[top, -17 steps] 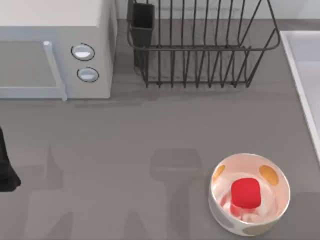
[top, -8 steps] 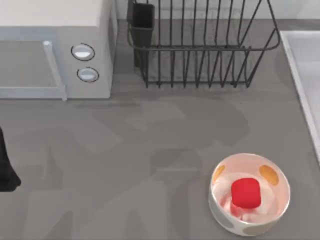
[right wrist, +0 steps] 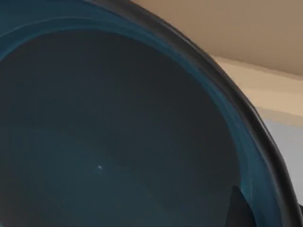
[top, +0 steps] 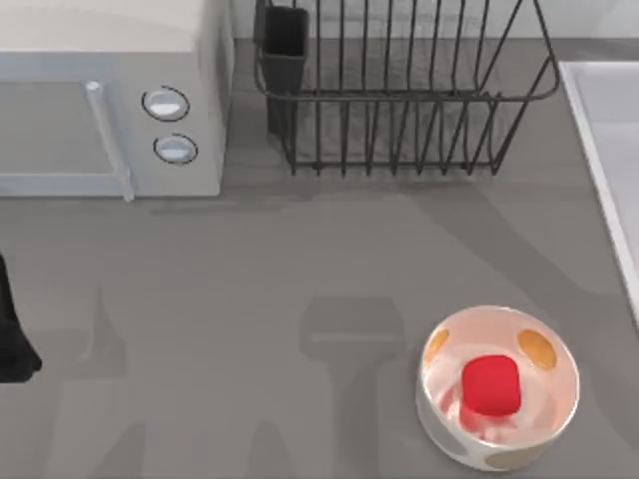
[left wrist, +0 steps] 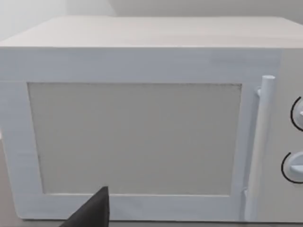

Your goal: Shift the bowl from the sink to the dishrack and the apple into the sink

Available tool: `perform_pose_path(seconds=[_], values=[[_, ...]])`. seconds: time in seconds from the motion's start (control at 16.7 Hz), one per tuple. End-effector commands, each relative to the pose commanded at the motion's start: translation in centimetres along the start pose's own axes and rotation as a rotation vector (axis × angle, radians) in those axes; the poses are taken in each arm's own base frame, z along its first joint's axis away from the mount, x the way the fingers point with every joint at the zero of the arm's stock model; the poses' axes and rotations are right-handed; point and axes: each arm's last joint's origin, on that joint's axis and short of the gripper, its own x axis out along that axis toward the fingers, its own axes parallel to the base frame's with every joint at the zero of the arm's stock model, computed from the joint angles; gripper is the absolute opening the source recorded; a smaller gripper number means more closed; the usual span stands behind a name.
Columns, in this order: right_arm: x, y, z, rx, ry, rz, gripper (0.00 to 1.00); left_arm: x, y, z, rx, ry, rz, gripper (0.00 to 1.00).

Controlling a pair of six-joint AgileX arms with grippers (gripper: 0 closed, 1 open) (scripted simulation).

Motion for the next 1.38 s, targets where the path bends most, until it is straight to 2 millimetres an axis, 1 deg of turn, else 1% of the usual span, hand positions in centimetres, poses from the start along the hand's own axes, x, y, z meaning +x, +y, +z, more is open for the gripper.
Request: perform_pose_path(seconds=[0.12,0.18,0.3,0.42,0.72,0.84,0.9,1.02,1.2,1.38], values=[[-2.2,2.2,1.3,0.109,-0.110,0.014,0.00,0.0,0.0,0.0,0.000,0.000,0.000,1.00],[-3.2,2.9,1.9,0.156,-0.151,0.019,0.00,0.0,0.0,0.0,0.000,0.000,0.000,1.00],[-4.6,3.6,2.6,0.224,-0.204,0.024,0.00,0.0,0.0,0.0,0.000,0.000,0.000,1.00],[-5.1,3.8,2.9,0.249,-0.222,0.025,0.00,0.0,0.0,0.0,0.000,0.000,0.000,1.00],[-4.8,3.9,2.7,0.246,-0.218,0.026,0.00,0.0,0.0,0.0,0.000,0.000,0.000,1.00],[-3.8,4.5,2.0,0.243,-0.214,0.024,0.00,0.0,0.0,0.0,0.000,0.000,0.000,1.00],[-2.9,5.1,1.3,0.241,-0.213,0.024,0.00,0.0,0.0,0.0,0.000,0.000,0.000,1.00],[-0.6,6.5,-0.8,0.241,-0.213,0.026,0.00,0.0,0.0,0.0,0.000,0.000,0.000,1.00],[3.4,8.2,-4.9,0.259,-0.231,0.027,0.00,0.0,0.0,0.0,0.000,0.000,0.000,1.00],[6.8,8.9,-9.7,0.264,-0.238,0.027,0.00,0.0,0.0,0.0,0.000,0.000,0.000,1.00]])
